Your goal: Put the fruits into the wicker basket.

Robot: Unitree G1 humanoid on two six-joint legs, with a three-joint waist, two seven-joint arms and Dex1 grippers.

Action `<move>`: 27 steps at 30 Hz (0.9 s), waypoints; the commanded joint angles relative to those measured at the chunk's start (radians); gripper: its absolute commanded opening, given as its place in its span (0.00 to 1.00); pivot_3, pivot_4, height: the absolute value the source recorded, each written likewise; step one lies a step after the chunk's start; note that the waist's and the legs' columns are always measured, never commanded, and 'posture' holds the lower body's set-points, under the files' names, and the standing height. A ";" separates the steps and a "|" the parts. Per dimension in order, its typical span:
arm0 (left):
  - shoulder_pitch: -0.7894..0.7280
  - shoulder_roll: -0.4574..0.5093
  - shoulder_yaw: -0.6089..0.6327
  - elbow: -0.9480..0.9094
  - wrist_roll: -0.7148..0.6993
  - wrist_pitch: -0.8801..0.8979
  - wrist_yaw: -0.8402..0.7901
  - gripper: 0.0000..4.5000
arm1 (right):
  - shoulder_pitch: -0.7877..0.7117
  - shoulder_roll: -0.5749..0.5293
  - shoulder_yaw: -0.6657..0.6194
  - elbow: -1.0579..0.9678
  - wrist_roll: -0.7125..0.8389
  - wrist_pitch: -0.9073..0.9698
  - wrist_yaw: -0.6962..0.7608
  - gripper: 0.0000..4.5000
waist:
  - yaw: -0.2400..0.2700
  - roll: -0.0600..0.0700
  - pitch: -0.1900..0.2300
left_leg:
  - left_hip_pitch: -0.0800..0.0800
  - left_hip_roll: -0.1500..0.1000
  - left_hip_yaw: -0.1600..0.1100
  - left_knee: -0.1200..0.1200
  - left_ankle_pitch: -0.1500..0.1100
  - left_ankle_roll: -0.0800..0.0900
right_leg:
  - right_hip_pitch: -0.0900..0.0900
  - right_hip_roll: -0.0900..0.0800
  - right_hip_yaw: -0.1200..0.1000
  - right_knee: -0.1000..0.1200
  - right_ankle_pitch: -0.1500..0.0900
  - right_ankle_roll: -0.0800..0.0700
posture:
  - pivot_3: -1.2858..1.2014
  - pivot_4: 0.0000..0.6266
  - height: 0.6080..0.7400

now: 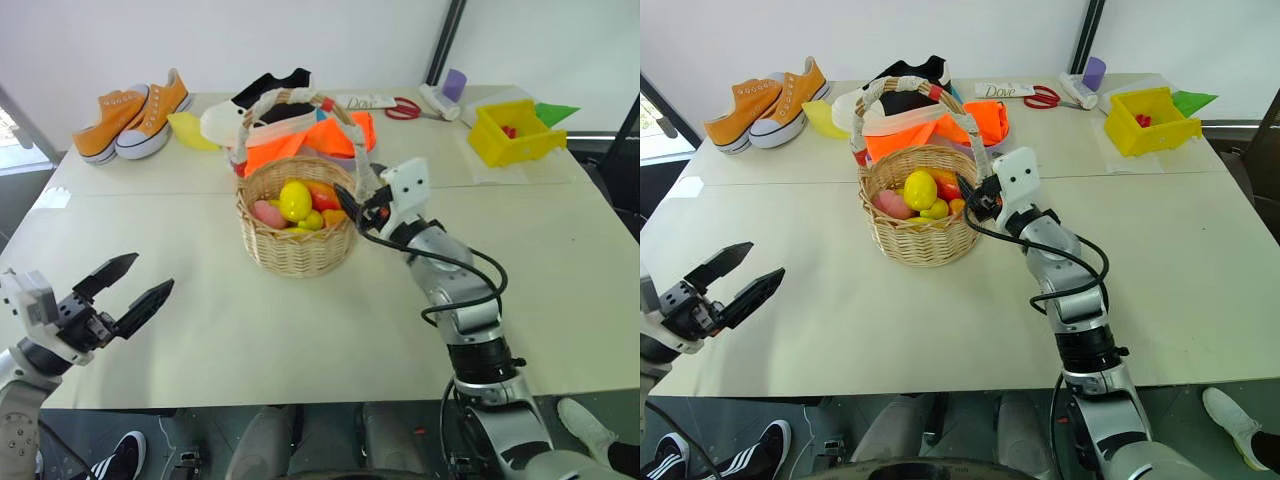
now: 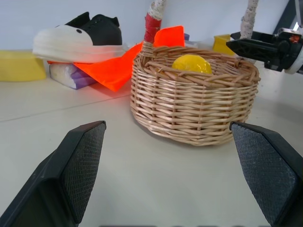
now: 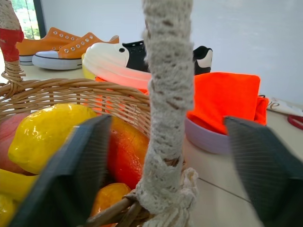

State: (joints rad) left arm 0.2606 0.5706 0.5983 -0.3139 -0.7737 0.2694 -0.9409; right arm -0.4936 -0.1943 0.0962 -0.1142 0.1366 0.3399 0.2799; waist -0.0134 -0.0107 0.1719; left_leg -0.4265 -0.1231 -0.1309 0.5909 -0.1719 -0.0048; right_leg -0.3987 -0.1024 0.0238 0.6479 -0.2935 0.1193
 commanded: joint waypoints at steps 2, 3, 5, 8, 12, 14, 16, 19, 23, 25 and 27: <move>-0.015 -0.004 -0.023 -0.033 -0.003 -0.010 0.018 1.00 | -0.016 0.004 -0.022 -0.033 0.001 -0.026 0.001 0.27 | 0.000 0.000 0.000 | 0.000 0.000 0.000 0.000 0.000 0.000 | 0.000 0.000 0.000 0.000 0.000 0.000 | 0.52 0.24 1.00; -0.019 -0.002 -0.030 -0.029 0.000 -0.013 0.018 1.00 | -0.013 0.002 -0.028 -0.037 0.002 -0.025 -0.001 0.16 | 0.000 0.000 0.000 | 0.000 0.000 0.000 0.000 0.000 0.000 | 0.000 0.000 0.000 0.000 0.000 0.000 | 0.52 0.24 1.00; -0.029 0.000 -0.042 -0.023 -0.004 -0.009 0.020 1.00 | -0.008 -0.003 -0.043 -0.043 0.000 -0.032 -0.011 0.02 | 0.000 0.000 0.000 | 0.000 0.000 0.000 0.000 0.000 0.000 | 0.000 0.000 0.000 0.000 0.000 0.000 | 0.52 0.24 1.00; -0.049 0.000 -0.063 -0.022 -0.017 0.009 0.018 1.00 | -0.003 -0.035 -0.080 -0.047 0.000 -0.037 -0.010 0.02 | 0.003 0.000 0.000 | 0.000 0.000 0.000 0.000 0.000 0.000 | 0.000 0.000 0.000 0.000 0.000 0.000 | 0.52 0.24 1.00; -0.081 0.003 -0.101 -0.019 -0.032 0.029 0.005 1.00 | 0.027 -0.134 -0.188 -0.057 0.041 -0.057 0.038 0.02 | 0.008 0.000 0.000 | 0.000 -0.001 0.000 0.000 0.000 0.000 | 0.001 0.000 0.000 -0.001 0.000 0.000 | 0.52 0.24 1.00; -0.112 0.004 -0.122 -0.021 -0.036 0.041 0.005 1.00 | 0.051 -0.198 -0.258 -0.051 0.069 -0.079 0.072 0.02 | 0.013 0.001 0.000 | 0.000 -0.001 0.000 0.000 0.000 0.000 | 0.001 0.000 0.000 -0.001 0.000 0.000 | 0.52 0.24 1.00; -0.143 0.008 -0.152 -0.028 -0.041 0.056 0.002 1.00 | 0.081 -0.268 -0.328 -0.030 0.093 -0.106 0.112 0.02 | 0.018 0.001 0.001 | 0.000 -0.001 0.000 0.000 0.000 0.000 | 0.001 -0.001 0.000 -0.001 0.000 0.000 | 0.52 0.24 1.00; -0.195 0.015 -0.212 -0.041 -0.043 0.084 -0.011 1.00 | 0.141 -0.382 -0.445 0.034 0.123 -0.149 0.179 0.02 | 0.024 0.001 0.001 | 0.000 -0.001 0.000 0.000 0.000 0.000 | 0.002 -0.001 0.000 -0.001 0.000 0.000 | 0.52 0.24 1.00; -0.275 0.011 -0.301 -0.026 -0.008 0.088 -0.028 1.00 | 0.195 -0.491 -0.559 0.164 0.137 -0.224 0.222 0.02 | 0.025 0.001 0.001 | 0.000 -0.001 0.001 0.000 0.001 0.002 | 0.006 -0.001 0.000 -0.002 0.000 0.000 | 0.52 0.24 1.00; -0.313 0.004 -0.333 -0.012 -0.004 0.092 -0.030 1.00 | 0.217 -0.520 -0.593 0.246 0.126 -0.269 0.223 0.02 | 0.024 0.001 0.001 | 0.000 -0.001 0.001 0.001 0.001 0.002 | 0.006 -0.001 0.000 -0.002 0.000 0.000 | 0.52 0.24 1.00; -0.339 0.003 -0.356 0.007 0.005 0.089 -0.038 1.00 | 0.237 -0.539 -0.608 0.299 0.110 -0.303 0.208 0.02 | 0.022 0.002 0.001 | 0.000 -0.001 0.001 0.001 0.001 0.002 | 0.006 -0.001 0.000 -0.002 0.000 0.000 | 0.52 0.24 1.00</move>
State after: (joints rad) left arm -0.0681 0.5739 0.2475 -0.3121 -0.7750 0.3656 -0.9664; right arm -0.2716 -0.7033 -0.4751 0.1560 0.2776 0.0742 0.5043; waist 0.0090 -0.0090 0.1725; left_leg -0.4264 -0.1236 -0.1294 0.5920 -0.1705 -0.0024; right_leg -0.3923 -0.1033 0.0237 0.6462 -0.2935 0.1193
